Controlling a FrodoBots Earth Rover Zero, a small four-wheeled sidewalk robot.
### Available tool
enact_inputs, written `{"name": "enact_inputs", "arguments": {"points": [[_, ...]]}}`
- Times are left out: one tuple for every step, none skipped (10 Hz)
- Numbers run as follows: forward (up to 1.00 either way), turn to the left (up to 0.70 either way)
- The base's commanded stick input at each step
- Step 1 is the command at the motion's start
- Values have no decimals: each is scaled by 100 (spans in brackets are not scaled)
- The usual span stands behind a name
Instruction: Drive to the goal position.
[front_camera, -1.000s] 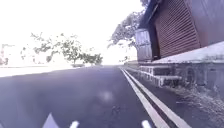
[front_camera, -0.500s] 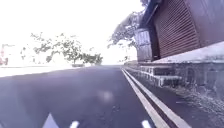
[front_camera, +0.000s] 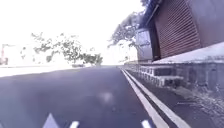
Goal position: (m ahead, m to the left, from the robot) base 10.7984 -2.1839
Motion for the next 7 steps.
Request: {"name": "enact_inputs", "arguments": {"points": [[70, 0], [70, 0], [70, 0], [70, 0], [70, 0], [70, 0], [70, 0]]}}
